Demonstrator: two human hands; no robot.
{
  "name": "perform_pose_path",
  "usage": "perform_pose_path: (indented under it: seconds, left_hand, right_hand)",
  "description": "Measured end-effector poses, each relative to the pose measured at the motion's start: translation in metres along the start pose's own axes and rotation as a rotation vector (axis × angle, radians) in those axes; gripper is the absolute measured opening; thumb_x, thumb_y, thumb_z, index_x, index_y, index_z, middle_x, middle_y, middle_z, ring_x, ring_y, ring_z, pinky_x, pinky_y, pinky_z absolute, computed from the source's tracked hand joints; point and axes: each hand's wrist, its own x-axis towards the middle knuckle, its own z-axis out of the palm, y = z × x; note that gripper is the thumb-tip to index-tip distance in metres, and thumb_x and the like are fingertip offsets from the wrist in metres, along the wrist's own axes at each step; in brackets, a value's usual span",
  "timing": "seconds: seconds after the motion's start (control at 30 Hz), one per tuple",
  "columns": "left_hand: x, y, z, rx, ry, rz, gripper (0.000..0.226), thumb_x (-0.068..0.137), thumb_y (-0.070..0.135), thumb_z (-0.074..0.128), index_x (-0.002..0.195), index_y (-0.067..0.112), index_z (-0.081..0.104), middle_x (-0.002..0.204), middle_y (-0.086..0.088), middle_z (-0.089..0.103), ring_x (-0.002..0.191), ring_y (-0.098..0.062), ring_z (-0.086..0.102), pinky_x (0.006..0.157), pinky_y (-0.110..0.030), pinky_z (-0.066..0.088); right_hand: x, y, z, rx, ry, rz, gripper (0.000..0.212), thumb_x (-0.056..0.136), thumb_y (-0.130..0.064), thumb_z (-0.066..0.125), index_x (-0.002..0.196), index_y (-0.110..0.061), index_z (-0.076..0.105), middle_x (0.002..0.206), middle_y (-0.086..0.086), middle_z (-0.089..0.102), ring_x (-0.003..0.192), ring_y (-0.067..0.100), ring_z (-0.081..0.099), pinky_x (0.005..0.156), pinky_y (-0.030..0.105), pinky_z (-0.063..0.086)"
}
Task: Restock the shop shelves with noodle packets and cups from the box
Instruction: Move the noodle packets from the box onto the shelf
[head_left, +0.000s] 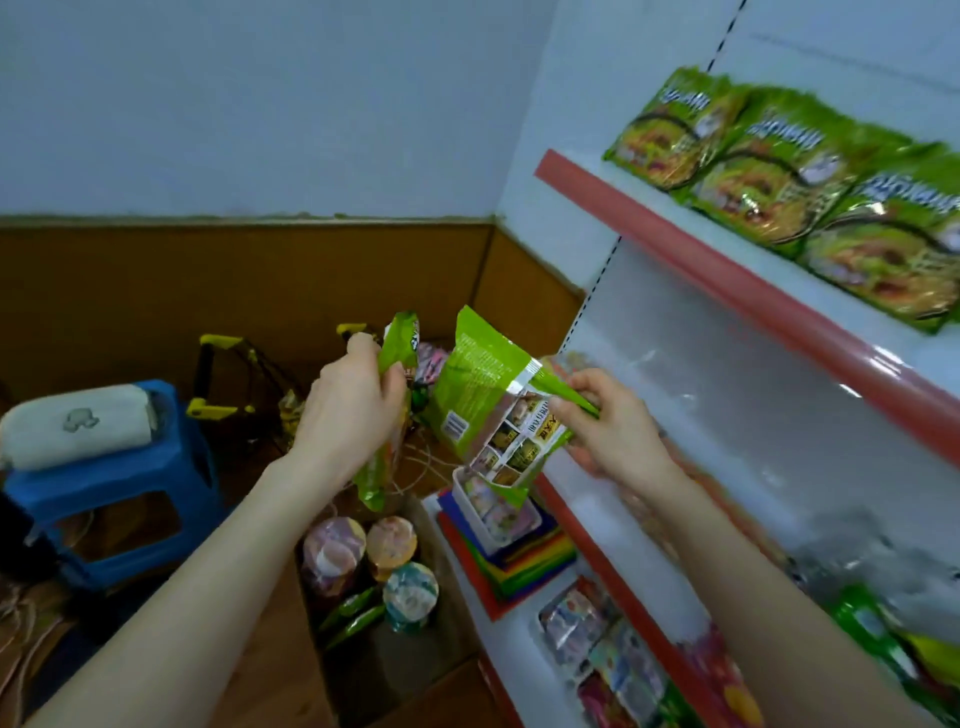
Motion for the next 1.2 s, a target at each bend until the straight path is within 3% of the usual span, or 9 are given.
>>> perform_pose_path:
  seconds: [0.23, 0.4, 0.53, 0.6, 0.7, 0.87, 1.0, 1.13, 1.2]
  left_hand:
    - [0.032, 0.088, -0.034, 0.005, 0.148, 0.167, 0.024, 0.095, 0.024, 0.044, 0.107, 0.003, 0.045, 0.076, -0.011, 0.057, 0.071, -0.037, 0.058, 0.058, -0.038, 0.043]
    - [0.048, 0.151, -0.039, -0.027, 0.243, 0.275, 0.024, 0.095, 0.021, 0.045, 0.103, -0.001, 0.047, 0.088, -0.025, 0.058, 0.083, -0.044, 0.056, 0.067, -0.046, 0.04]
    - [0.059, 0.198, -0.038, -0.077, 0.279, 0.343, 0.023, 0.096, 0.019, 0.044, 0.101, -0.002, 0.048, 0.089, -0.027, 0.058, 0.086, -0.043, 0.055, 0.068, -0.045, 0.039]
    - [0.064, 0.218, -0.035, -0.099, 0.284, 0.357, 0.023, 0.096, 0.021, 0.044, 0.101, -0.001, 0.048, 0.091, -0.026, 0.058, 0.088, -0.042, 0.054, 0.069, -0.044, 0.038]
    - [0.071, 0.244, -0.027, -0.12, 0.29, 0.37, 0.023, 0.096, 0.021, 0.043, 0.103, -0.001, 0.047, 0.095, -0.027, 0.057, 0.092, -0.042, 0.053, 0.07, -0.043, 0.036]
    - [0.081, 0.275, -0.008, -0.146, 0.306, 0.402, 0.024, 0.096, 0.021, 0.044, 0.104, -0.002, 0.047, 0.097, -0.028, 0.057, 0.093, -0.042, 0.053, 0.075, -0.046, 0.038]
    - [0.088, 0.292, 0.01, -0.167, 0.315, 0.444, 0.021, 0.095, 0.019, 0.045, 0.1, -0.001, 0.047, 0.088, -0.025, 0.056, 0.087, -0.042, 0.054, 0.072, -0.047, 0.04]
    - [0.095, 0.304, 0.025, -0.181, 0.294, 0.453, 0.015, 0.095, 0.02, 0.045, 0.094, 0.005, 0.043, 0.078, -0.012, 0.047, 0.081, -0.038, 0.054, 0.068, -0.044, 0.04]
    - [0.099, 0.308, 0.031, -0.173, 0.294, 0.459, 0.015, 0.096, 0.02, 0.044, 0.093, 0.006, 0.042, 0.076, -0.011, 0.047, 0.077, -0.035, 0.052, 0.066, -0.042, 0.038]
  right_hand:
    - [0.005, -0.038, -0.091, -0.089, 0.219, -0.059, 0.011, 0.087, -0.021, 0.063, 0.094, -0.015, 0.058, 0.095, 0.001, 0.059, 0.088, 0.026, 0.06, 0.081, 0.048, 0.051]
    - [0.012, -0.056, -0.17, -0.105, 0.441, -0.099, 0.029, 0.087, -0.021, 0.061, 0.111, -0.004, 0.058, 0.11, 0.006, 0.055, 0.102, 0.023, 0.058, 0.074, 0.042, 0.056]
    - [0.02, -0.057, -0.23, -0.057, 0.579, -0.106, 0.032, 0.087, -0.021, 0.062, 0.114, -0.005, 0.056, 0.119, 0.01, 0.056, 0.091, 0.025, 0.062, 0.053, 0.017, 0.055]
    - [0.023, -0.055, -0.259, -0.065, 0.619, -0.114, 0.03, 0.085, -0.025, 0.063, 0.109, -0.009, 0.058, 0.112, 0.009, 0.061, 0.089, 0.022, 0.063, 0.067, 0.025, 0.058]
    - [0.024, -0.049, -0.291, -0.098, 0.664, -0.112, 0.025, 0.086, -0.022, 0.062, 0.108, -0.008, 0.058, 0.108, 0.01, 0.06, 0.078, 0.018, 0.062, 0.055, 0.014, 0.054]
    - [0.027, -0.023, -0.32, -0.172, 0.685, -0.082, 0.011, 0.085, -0.022, 0.063, 0.093, -0.018, 0.057, 0.092, 0.007, 0.061, 0.083, 0.036, 0.065, 0.076, 0.054, 0.053]
    - [0.032, 0.004, -0.327, -0.271, 0.647, -0.021, 0.018, 0.085, -0.023, 0.063, 0.098, -0.012, 0.061, 0.1, 0.011, 0.063, 0.095, 0.033, 0.062, 0.085, 0.051, 0.05]
    - [0.033, 0.023, -0.326, -0.374, 0.581, 0.032, 0.031, 0.087, -0.021, 0.061, 0.112, -0.003, 0.059, 0.117, 0.013, 0.061, 0.111, 0.028, 0.053, 0.088, 0.029, 0.036]
    - [0.031, 0.027, -0.328, -0.34, 0.572, 0.049, 0.034, 0.086, -0.024, 0.062, 0.114, -0.005, 0.058, 0.118, 0.012, 0.059, 0.112, 0.03, 0.053, 0.094, 0.034, 0.039]
